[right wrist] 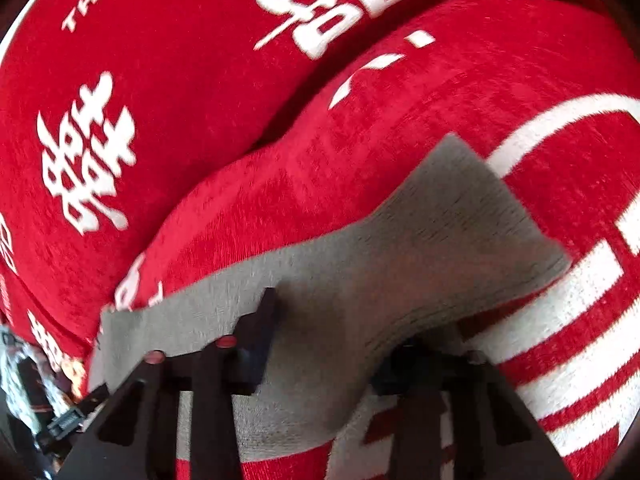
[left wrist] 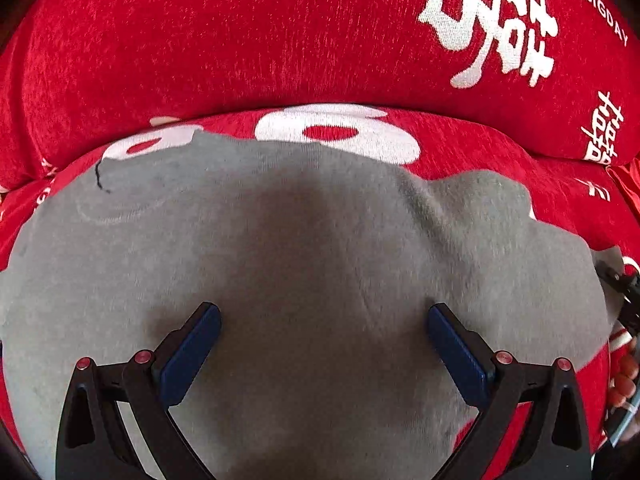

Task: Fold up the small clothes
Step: 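Grasp the cuff of one grey sweater sleeve with the right tool, then carry the held sleeve across the sweater body with the right tool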

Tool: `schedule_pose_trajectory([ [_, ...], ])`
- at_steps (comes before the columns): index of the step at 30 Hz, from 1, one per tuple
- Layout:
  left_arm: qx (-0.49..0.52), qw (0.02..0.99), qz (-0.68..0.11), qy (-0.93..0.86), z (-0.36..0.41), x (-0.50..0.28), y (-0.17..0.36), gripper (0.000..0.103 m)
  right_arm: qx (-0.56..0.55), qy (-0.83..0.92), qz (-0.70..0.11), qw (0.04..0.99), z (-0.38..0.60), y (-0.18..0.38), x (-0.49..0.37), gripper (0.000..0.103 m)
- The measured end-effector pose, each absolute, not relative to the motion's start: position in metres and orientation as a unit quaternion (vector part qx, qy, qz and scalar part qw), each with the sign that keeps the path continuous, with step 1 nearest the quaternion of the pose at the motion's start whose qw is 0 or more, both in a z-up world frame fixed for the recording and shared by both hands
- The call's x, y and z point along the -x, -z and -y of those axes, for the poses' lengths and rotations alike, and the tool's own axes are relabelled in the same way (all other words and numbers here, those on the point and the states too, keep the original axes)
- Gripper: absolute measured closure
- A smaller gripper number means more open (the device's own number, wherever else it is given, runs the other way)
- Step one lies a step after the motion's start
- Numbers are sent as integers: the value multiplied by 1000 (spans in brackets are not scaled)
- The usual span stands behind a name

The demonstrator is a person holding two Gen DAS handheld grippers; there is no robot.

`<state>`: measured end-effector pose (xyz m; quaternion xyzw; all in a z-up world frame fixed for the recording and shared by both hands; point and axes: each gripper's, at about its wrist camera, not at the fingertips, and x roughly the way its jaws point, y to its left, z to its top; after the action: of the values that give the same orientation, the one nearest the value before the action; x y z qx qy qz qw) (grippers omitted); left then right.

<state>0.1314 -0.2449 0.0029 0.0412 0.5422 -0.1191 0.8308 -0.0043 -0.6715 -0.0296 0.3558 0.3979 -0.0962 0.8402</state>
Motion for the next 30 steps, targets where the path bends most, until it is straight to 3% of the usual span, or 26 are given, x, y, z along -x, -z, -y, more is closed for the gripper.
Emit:
schedule_pose_trajectory([
  [1, -38, 831, -542, 119, 246, -133, -3, 0, -351, 101, -391, 845, 673, 27, 8, 92],
  [3, -30, 833, -539, 120, 246, -137, -3, 0, -342, 107, -377, 854, 674, 20, 17, 97],
  [12, -49, 837, -531, 120, 270, -131, -3, 0, -285, 140, -295, 901, 650, -33, 77, 97],
  [20, -65, 840, -527, 111, 278, -129, 1, 0, -290, 157, -341, 880, 656, -1, 86, 97],
  [26, -60, 842, -525, 111, 276, -128, 1, 0, -331, 151, -357, 860, 678, 16, 79, 82],
  [27, -60, 843, -523, 110, 276, -128, 1, 0, -339, 155, -365, 853, 682, 20, 78, 73],
  [29, -62, 845, -519, 111, 277, -127, 1, 0, -349, 154, -362, 851, 685, 23, 79, 80],
  [30, -63, 845, -519, 111, 278, -128, 2, 0, -334, 160, -368, 853, 682, 20, 79, 98],
])
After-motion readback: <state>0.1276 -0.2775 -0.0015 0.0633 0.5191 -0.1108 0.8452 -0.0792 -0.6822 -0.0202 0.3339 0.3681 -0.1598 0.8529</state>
